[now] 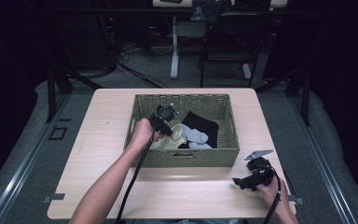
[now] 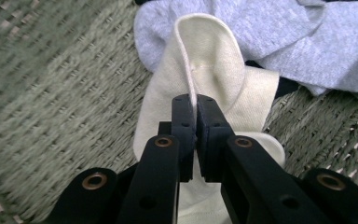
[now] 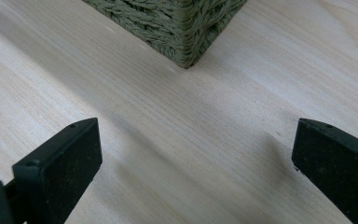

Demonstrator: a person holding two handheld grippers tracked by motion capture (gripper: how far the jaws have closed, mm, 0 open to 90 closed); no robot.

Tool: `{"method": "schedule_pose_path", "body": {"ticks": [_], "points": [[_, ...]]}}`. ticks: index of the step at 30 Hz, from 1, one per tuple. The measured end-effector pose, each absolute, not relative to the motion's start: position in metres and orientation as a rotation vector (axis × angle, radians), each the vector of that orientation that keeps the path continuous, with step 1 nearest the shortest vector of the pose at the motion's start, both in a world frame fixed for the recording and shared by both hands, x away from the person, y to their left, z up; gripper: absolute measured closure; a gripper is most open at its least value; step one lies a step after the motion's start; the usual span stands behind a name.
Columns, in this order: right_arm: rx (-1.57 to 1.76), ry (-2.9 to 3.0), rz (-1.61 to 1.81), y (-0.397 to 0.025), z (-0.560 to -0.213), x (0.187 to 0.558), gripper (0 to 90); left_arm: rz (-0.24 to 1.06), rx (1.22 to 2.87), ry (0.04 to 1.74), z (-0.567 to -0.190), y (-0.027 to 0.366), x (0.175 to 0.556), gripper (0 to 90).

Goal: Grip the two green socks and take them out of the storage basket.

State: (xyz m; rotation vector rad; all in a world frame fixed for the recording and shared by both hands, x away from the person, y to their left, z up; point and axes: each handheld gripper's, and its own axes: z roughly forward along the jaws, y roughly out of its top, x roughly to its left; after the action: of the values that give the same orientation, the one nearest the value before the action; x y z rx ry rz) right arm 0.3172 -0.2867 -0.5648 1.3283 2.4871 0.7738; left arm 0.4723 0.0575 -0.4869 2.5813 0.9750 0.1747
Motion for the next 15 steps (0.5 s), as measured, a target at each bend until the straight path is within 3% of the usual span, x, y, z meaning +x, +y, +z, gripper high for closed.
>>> {"method": "schedule_pose_path", "body": {"ticks": [15], "points": [[1.328,2.492,0.775,-0.287,-0.564,0.317,0.9,0.311,2.536,0.904,-0.438,0.081,0.458,87.2]]}}
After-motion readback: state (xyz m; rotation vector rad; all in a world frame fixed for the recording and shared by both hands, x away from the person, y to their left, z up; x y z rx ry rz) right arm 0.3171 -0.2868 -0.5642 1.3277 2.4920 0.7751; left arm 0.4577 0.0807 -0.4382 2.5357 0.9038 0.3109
